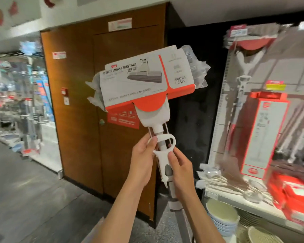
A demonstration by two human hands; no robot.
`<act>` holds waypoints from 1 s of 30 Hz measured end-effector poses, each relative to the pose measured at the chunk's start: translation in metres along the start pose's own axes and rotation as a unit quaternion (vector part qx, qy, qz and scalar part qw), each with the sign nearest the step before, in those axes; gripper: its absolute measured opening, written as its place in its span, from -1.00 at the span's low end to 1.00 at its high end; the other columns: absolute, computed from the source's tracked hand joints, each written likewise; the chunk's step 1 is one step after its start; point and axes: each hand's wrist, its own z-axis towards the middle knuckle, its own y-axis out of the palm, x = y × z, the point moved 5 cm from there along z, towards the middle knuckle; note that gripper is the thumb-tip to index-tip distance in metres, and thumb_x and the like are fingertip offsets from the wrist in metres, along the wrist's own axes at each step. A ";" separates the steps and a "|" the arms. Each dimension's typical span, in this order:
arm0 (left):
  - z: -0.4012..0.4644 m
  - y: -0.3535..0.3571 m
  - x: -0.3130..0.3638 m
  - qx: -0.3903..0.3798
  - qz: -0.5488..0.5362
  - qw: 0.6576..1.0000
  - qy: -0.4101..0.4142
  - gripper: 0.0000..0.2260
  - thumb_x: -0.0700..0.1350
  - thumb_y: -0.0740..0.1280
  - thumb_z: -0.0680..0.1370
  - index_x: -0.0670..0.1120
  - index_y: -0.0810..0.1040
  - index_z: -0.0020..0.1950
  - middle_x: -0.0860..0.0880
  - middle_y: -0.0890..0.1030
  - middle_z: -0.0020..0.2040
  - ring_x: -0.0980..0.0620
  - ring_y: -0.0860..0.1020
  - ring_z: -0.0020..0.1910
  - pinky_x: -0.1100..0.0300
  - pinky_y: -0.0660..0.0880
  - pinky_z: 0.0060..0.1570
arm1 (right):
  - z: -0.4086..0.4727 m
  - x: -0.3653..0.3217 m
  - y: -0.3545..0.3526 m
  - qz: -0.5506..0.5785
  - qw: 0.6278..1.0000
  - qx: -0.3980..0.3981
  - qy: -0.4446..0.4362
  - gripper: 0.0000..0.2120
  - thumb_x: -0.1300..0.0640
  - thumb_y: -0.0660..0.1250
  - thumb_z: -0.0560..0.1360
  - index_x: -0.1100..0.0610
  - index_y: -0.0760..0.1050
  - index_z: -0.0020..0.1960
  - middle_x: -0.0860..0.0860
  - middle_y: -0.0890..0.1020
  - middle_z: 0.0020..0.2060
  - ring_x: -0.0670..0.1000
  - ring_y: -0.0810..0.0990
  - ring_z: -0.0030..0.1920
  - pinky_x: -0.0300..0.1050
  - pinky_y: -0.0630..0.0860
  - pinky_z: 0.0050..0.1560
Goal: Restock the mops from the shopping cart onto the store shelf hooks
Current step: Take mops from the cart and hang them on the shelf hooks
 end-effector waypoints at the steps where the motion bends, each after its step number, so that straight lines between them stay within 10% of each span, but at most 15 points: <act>1: 0.001 0.009 -0.003 -0.001 -0.007 1.000 0.003 -0.76 -0.05 0.24 0.67 0.07 0.58 0.31 0.00 0.67 0.20 -0.04 0.61 0.23 -0.16 0.46 0.36 | 0.001 -0.002 -0.007 0.002 1.000 0.011 0.002 -0.75 0.14 0.22 0.67 0.01 0.59 0.27 0.01 0.71 -0.04 -0.07 0.65 -0.11 -0.25 0.52 -0.15; 19: 0.053 0.207 -0.018 -0.043 -0.184 0.982 0.006 -0.77 -0.14 0.24 0.67 0.09 0.58 0.24 0.00 0.70 0.13 -0.02 0.65 0.15 0.07 0.56 0.09 | 0.063 -0.070 -0.185 -0.067 0.989 0.111 -0.066 -0.78 0.21 0.29 0.62 0.00 0.69 -0.02 0.06 0.70 -0.19 -0.06 0.61 -0.19 -0.09 0.52 -0.15; 30: 0.113 0.345 -0.045 -0.124 -0.207 0.970 0.038 -0.75 -0.22 0.21 0.67 -0.05 0.65 0.20 -0.17 0.69 0.10 -0.09 0.66 0.06 0.10 0.57 0.04 | 0.158 -0.094 -0.316 0.027 0.983 0.165 -0.082 -0.75 0.18 0.22 0.67 0.14 0.61 0.26 0.11 0.73 0.02 0.15 0.69 0.10 0.17 0.57 0.23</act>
